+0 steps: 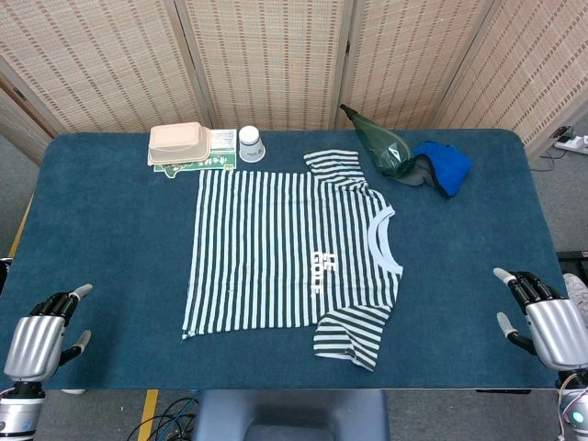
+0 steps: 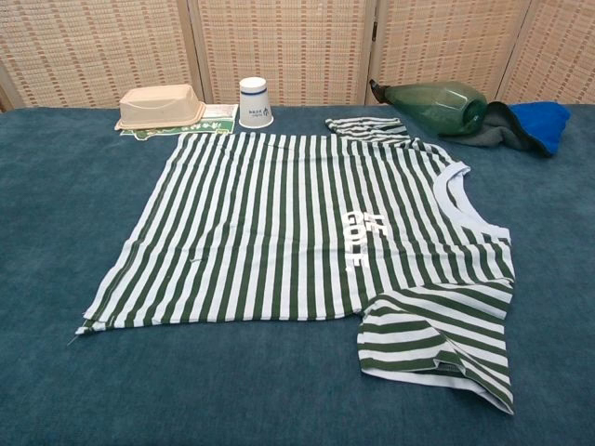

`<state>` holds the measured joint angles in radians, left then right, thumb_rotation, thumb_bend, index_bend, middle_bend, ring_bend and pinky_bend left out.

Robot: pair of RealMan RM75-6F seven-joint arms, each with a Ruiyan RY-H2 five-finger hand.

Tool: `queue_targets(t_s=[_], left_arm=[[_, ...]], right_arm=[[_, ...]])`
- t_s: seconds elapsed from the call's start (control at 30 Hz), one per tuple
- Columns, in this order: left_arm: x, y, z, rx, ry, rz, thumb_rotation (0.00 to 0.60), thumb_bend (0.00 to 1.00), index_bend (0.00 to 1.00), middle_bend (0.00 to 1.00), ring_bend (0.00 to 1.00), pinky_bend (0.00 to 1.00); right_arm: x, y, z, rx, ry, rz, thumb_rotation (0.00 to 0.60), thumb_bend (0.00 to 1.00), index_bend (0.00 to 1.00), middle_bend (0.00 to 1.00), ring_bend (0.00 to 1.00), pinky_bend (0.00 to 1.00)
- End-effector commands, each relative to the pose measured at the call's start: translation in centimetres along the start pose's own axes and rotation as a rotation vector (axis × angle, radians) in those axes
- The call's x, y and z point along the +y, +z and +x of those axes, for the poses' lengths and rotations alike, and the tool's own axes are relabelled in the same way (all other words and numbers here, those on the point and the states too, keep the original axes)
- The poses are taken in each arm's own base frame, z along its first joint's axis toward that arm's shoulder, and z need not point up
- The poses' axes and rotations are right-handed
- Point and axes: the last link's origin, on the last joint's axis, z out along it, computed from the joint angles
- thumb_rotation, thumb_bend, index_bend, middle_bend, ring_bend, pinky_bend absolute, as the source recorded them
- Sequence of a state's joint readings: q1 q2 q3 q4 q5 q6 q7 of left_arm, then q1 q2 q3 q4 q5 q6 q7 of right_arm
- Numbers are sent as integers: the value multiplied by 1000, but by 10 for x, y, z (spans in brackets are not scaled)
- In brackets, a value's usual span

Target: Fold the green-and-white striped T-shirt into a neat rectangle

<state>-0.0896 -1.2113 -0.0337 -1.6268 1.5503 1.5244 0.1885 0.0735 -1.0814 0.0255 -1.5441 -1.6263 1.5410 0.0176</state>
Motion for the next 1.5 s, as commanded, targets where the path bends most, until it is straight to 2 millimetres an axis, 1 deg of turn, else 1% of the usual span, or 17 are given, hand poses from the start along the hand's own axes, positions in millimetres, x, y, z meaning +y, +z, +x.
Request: queue_targets(t_s=[0.03, 0.2, 0.27, 0.4, 0.43, 0.53, 0.57, 0.6, 0.67, 0.73, 0.83, 1.0, 1.17, 1.3, 1.5], left_arm=[[1, 0, 0, 3, 1, -4, 600, 274, 214, 316, 281, 423], [4, 1, 2, 14, -8, -32, 600, 273, 220, 316, 284, 423], [5, 2, 2, 21, -14, -51, 600, 274, 238, 318, 297, 423], [8, 6, 2, 27, -13, -89, 600, 274, 259, 346, 319, 423], [10, 7, 3, 27, -14, -100, 600, 274, 263, 363, 336, 423], [18, 11, 2, 20, -33, -161, 600, 274, 290, 467, 453, 427], [22, 14, 2, 9, -46, -188, 600, 274, 295, 485, 470, 435], [26, 15, 1, -2, -58, -211, 600, 274, 305, 531, 513, 471], [35, 20, 0, -25, -78, -265, 600, 274, 326, 630, 600, 597], [44, 24, -3, -37, -81, -317, 600, 274, 343, 683, 646, 680], [57, 28, -13, -76, -66, -397, 600, 274, 368, 729, 687, 793], [79, 38, -30, -136, -41, -486, 600, 274, 386, 807, 761, 914], [94, 49, -48, -202, -39, -524, 600, 274, 405, 875, 834, 977], [101, 54, -64, -254, -18, -526, 600, 274, 409, 890, 846, 983], [111, 61, -82, -309, 8, -517, 600, 274, 408, 892, 847, 983]], right_arm=[[0, 0, 0, 3, -1, 2, 600, 387, 129, 236, 231, 407], [1, 0, 4, 28, -1, 2, 600, 387, 129, 236, 231, 407], [2, 0, 7, 38, -4, 4, 600, 387, 129, 236, 231, 407], [3, -1, 14, 63, -10, 8, 600, 387, 129, 236, 231, 407], [3, -1, 14, 65, -10, 7, 600, 387, 129, 236, 231, 407], [4, -1, 15, 64, -9, 3, 600, 387, 129, 237, 231, 406], [4, -1, 15, 63, -8, 3, 600, 387, 129, 236, 231, 407], [4, -1, 15, 63, -7, 4, 600, 387, 129, 236, 231, 406], [3, 0, 15, 62, -5, 9, 600, 387, 129, 236, 231, 407], [2, 0, 14, 61, -3, 16, 600, 387, 129, 236, 231, 407], [1, 1, 14, 55, -1, 27, 600, 387, 129, 238, 231, 407], [2, 1, 12, 43, -1, 28, 600, 387, 129, 240, 231, 407], [1, 0, 11, 31, 0, 28, 600, 387, 129, 243, 231, 407], [3, -1, 9, 22, -1, 22, 600, 387, 129, 244, 231, 407], [4, -1, 8, 18, 1, 15, 600, 387, 129, 244, 231, 407]])
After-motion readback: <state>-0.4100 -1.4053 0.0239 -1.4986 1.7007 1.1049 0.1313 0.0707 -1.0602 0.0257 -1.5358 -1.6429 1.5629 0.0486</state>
